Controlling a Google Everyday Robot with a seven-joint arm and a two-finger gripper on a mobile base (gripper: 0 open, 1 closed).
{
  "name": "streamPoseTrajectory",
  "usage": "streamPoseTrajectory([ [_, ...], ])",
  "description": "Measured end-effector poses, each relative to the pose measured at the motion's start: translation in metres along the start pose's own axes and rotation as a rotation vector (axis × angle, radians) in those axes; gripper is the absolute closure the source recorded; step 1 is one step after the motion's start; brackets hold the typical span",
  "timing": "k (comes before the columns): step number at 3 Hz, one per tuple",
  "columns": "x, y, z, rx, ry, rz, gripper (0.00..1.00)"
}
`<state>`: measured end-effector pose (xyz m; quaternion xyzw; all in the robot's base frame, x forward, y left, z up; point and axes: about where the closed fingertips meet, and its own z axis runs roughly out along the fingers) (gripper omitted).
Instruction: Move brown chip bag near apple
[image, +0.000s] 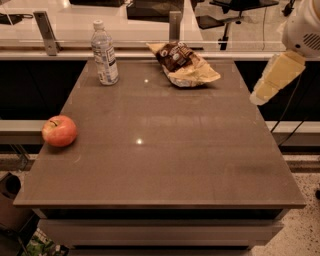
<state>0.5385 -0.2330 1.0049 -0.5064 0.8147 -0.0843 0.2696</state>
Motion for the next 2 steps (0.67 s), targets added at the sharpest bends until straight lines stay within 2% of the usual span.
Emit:
streamPoseTrajectory([
  [1,-0.009,-0.035,0.027,0.005,-0.048,0.073,0.00],
  [2,-0.022,-0.058,0.061,-0.045,-0.077,0.131,0.00],
])
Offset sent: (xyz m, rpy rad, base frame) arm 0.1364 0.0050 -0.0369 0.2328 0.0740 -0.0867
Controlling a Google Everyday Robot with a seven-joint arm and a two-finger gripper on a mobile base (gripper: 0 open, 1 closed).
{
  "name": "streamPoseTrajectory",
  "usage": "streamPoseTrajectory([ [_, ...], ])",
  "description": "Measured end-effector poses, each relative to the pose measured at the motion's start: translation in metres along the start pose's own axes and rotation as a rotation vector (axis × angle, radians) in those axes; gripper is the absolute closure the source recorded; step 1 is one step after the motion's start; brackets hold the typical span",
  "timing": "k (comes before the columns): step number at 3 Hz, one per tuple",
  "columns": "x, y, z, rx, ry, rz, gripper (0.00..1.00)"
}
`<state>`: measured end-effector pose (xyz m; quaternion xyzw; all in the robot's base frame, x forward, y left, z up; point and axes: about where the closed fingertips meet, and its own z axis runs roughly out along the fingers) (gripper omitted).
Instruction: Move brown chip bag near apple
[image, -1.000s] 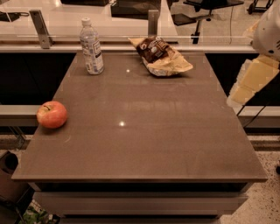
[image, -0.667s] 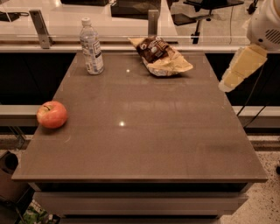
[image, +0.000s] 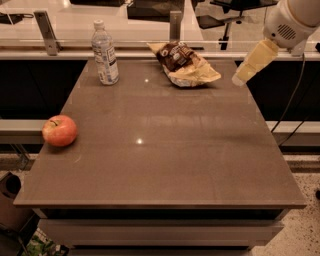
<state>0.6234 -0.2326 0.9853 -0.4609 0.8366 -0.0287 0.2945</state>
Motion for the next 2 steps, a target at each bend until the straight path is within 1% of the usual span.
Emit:
streamPoseTrajectory([
  [1,-0.015,-0.016,0.028,-0.040,-0.032,0.044,0.00],
  [2,-0.032,-0.031,0.048,-0.056,-0.083,0.077,0.00],
])
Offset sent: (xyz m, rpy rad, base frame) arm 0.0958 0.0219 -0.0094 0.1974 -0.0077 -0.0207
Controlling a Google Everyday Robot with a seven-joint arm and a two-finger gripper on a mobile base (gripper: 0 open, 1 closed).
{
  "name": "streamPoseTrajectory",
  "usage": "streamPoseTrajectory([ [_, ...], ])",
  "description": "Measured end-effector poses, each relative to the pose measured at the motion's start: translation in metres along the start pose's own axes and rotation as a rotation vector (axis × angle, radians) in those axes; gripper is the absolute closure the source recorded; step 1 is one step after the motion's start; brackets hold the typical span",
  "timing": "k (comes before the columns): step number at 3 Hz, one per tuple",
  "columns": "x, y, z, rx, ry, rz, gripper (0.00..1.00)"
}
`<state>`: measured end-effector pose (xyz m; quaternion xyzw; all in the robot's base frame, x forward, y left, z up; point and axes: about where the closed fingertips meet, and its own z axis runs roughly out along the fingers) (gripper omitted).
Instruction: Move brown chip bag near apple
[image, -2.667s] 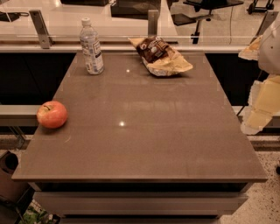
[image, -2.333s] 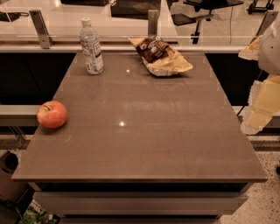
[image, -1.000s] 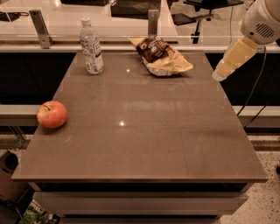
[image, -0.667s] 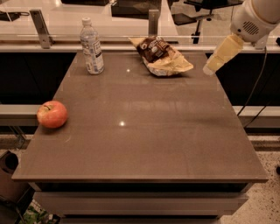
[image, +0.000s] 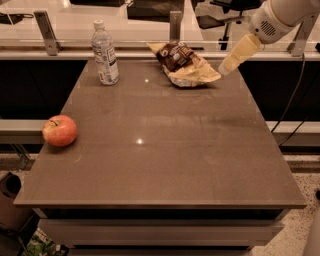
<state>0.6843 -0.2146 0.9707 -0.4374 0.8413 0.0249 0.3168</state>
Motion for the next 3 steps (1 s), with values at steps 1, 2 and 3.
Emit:
streamPoseTrajectory([
  [1,-0.019,-0.007,0.016,-0.003,-0.046,0.014,0.00],
  [2,-0.019,-0.006,0.017,-0.003,-0.047,0.014,0.00],
  [3,-0.032,-0.001,0.039,-0.025,-0.066,0.023,0.00],
])
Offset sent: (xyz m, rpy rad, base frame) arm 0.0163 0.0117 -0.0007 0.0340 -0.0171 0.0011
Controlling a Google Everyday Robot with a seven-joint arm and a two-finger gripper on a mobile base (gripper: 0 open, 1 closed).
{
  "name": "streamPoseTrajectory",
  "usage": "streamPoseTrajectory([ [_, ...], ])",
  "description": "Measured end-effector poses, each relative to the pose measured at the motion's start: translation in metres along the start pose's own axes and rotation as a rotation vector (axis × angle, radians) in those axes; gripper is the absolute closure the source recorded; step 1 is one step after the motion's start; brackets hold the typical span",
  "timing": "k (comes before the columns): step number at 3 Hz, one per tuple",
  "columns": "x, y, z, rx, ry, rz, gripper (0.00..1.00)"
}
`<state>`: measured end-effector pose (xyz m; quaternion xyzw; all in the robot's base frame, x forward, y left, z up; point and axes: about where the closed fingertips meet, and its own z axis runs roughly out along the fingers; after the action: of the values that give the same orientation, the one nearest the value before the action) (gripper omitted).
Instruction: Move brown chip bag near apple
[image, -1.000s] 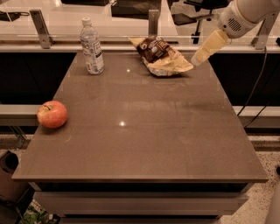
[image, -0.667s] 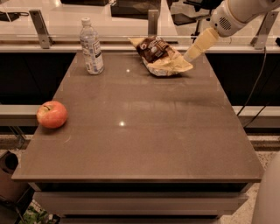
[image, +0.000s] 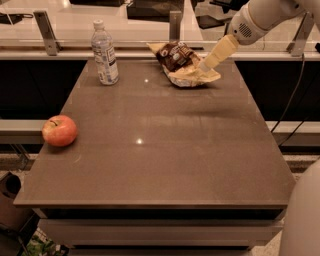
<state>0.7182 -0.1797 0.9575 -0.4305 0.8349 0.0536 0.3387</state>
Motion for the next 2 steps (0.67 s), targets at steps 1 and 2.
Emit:
streamPoseTrajectory([
  [1,-0.013,0.013,0.029,-0.033,-0.022,0.022,0.00],
  [2,-0.023,0.021,0.054,-0.046,-0.048,0.059,0.00],
])
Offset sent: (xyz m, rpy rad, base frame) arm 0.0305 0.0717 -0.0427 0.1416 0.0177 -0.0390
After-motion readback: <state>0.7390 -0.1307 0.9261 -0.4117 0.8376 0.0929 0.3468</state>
